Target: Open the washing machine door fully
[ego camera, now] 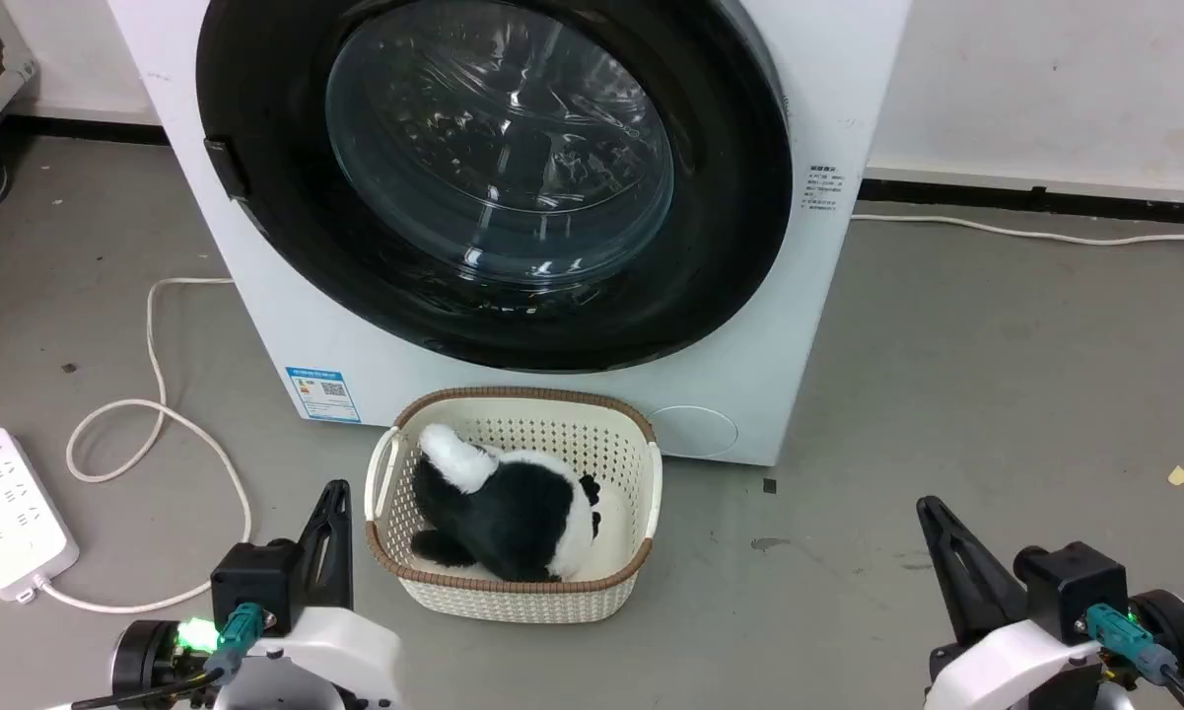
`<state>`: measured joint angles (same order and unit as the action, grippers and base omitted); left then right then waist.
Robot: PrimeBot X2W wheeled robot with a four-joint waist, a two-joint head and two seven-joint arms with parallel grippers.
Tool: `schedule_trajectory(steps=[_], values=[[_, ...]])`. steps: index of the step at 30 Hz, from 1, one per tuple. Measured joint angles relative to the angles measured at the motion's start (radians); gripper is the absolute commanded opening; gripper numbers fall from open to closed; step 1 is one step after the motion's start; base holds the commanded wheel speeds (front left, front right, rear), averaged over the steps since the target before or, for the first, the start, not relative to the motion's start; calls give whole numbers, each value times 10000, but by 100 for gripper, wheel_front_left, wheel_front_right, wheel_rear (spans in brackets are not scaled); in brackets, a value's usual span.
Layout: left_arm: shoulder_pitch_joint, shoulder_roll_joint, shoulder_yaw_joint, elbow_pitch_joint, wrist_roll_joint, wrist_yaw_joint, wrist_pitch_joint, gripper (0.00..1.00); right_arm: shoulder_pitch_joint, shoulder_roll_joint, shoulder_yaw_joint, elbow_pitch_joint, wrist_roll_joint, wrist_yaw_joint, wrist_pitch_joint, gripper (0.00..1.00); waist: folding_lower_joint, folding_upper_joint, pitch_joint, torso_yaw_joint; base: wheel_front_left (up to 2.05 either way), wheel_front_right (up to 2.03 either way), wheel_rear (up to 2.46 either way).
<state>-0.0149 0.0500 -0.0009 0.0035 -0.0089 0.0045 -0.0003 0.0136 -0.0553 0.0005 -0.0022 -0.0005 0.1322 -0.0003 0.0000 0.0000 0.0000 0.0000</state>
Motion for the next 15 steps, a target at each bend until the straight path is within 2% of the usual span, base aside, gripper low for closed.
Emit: schedule_trajectory(steps=[15], values=[[0,0,0,0,0,0,0,0,0,0,2,0,0,0,0,0,1,0,0,0,0,0,0]])
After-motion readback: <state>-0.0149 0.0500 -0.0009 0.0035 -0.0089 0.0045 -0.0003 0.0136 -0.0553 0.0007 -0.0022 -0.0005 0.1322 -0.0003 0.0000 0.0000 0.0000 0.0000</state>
